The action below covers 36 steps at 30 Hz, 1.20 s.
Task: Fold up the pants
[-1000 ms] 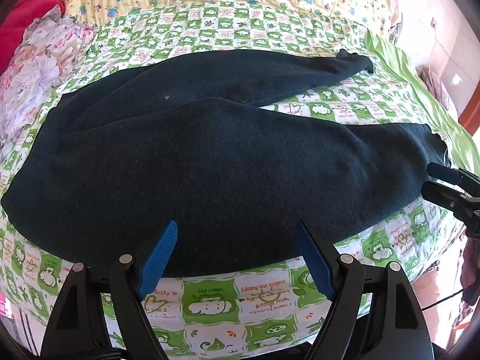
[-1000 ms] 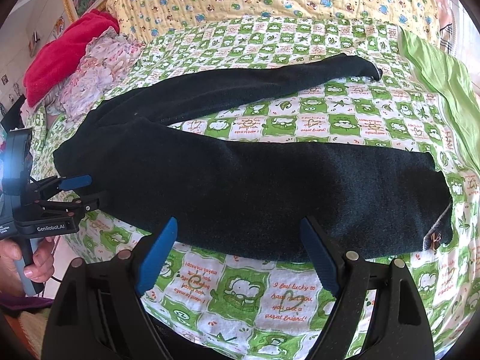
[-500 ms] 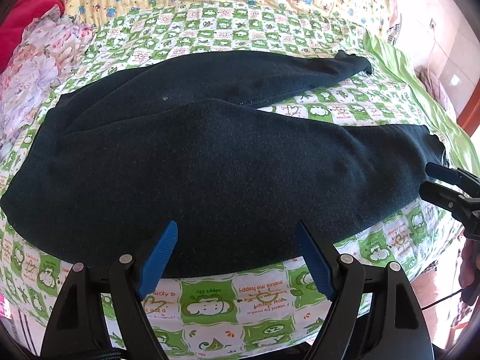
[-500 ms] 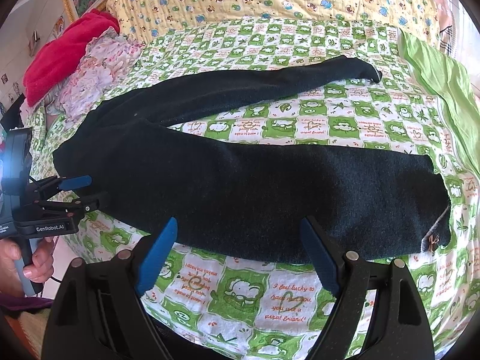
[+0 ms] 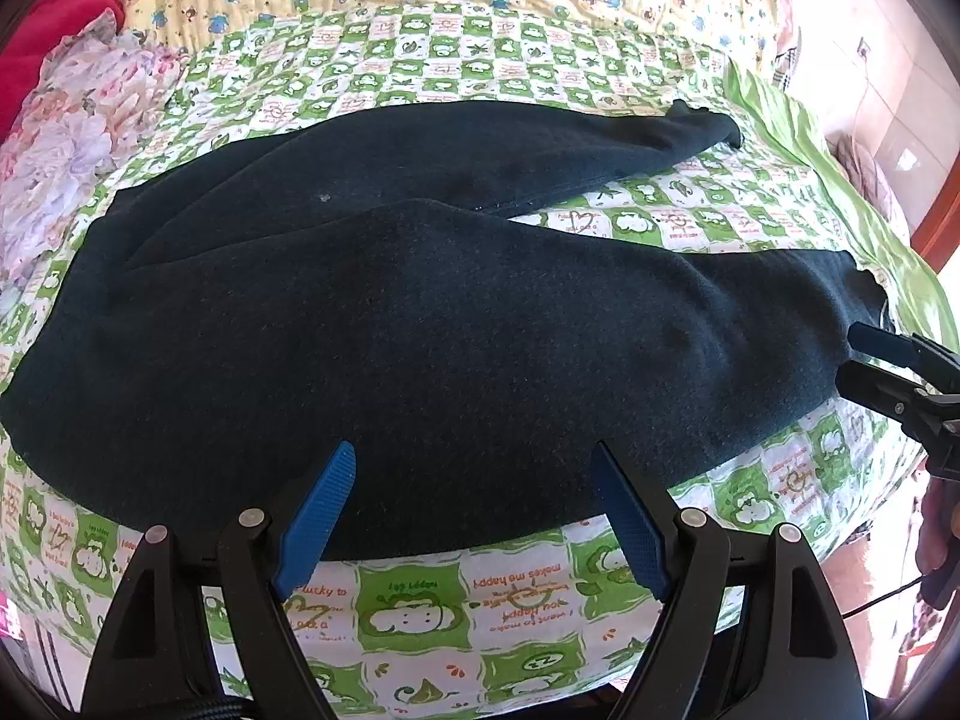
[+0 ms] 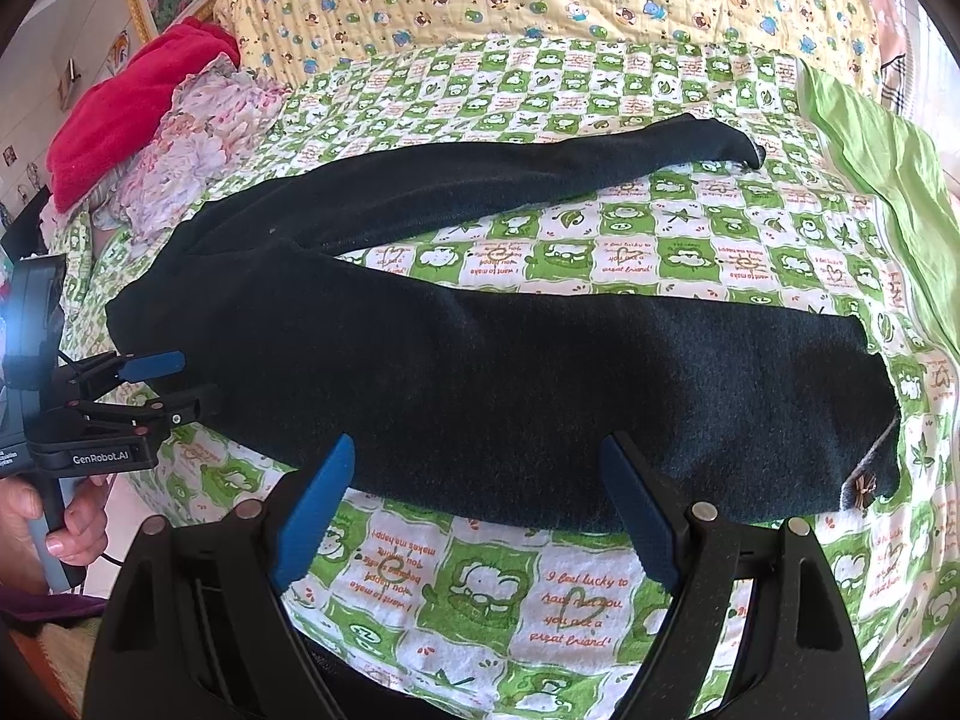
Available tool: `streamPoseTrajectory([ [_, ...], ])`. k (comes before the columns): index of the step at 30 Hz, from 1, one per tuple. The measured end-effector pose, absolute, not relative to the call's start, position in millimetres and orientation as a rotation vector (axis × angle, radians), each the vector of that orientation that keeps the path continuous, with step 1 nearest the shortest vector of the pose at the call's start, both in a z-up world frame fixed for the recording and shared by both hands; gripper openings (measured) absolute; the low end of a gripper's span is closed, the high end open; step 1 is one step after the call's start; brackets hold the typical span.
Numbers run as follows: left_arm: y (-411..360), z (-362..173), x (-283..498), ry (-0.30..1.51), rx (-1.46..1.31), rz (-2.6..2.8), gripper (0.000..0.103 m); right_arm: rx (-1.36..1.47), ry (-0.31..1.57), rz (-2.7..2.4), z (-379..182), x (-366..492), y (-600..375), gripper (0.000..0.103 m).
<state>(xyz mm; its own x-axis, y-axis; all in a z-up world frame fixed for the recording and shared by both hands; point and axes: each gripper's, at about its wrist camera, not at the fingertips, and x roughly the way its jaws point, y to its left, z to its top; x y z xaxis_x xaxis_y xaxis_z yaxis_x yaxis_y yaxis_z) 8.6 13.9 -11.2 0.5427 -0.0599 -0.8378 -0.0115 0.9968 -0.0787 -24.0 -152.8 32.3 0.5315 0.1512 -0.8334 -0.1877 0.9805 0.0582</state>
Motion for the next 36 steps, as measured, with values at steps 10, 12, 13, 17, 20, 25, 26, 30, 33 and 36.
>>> streamPoseTrajectory([
  [10, 15, -5, 15, 0.987, -0.084, -0.067, 0.081, -0.027, 0.984, 0.191, 41, -11, -161, 0.084],
  [12, 15, -4, 18, 0.985, -0.085, -0.073, 0.081, -0.02, 0.979, 0.186, 42, -7, -164, 0.084],
  [13, 15, -3, 20, 0.984, -0.083, -0.076, 0.081, -0.015, 0.976, 0.184, 42, -5, -166, 0.084],
  [17, 15, -1, 30, 0.98, -0.062, -0.086, 0.081, 0.019, 0.974, 0.17, 44, 7, -176, 0.084],
  [20, 15, 3, 41, 0.973, -0.042, -0.092, 0.081, 0.015, 0.963, 0.146, 47, 16, -183, 0.084],
  [25, 15, 13, 65, 0.956, -0.004, -0.112, 0.081, 0.042, 0.964, 0.128, 50, 39, -198, 0.084],
  [26, 15, 14, 71, 0.955, 0.002, -0.118, 0.081, 0.056, 0.967, 0.127, 50, 45, -202, 0.084],
  [30, 15, 22, 98, 0.943, 0.039, -0.135, 0.081, 0.089, 0.971, 0.11, 52, 71, -215, 0.084],
  [33, 14, 28, 120, 0.932, 0.089, -0.139, 0.081, 0.115, 0.966, 0.105, 56, 92, -223, 0.084],
  [36, 16, 33, 143, 0.933, 0.103, -0.167, 0.081, 0.164, 0.965, 0.094, 58, 114, -234, 0.084],
])
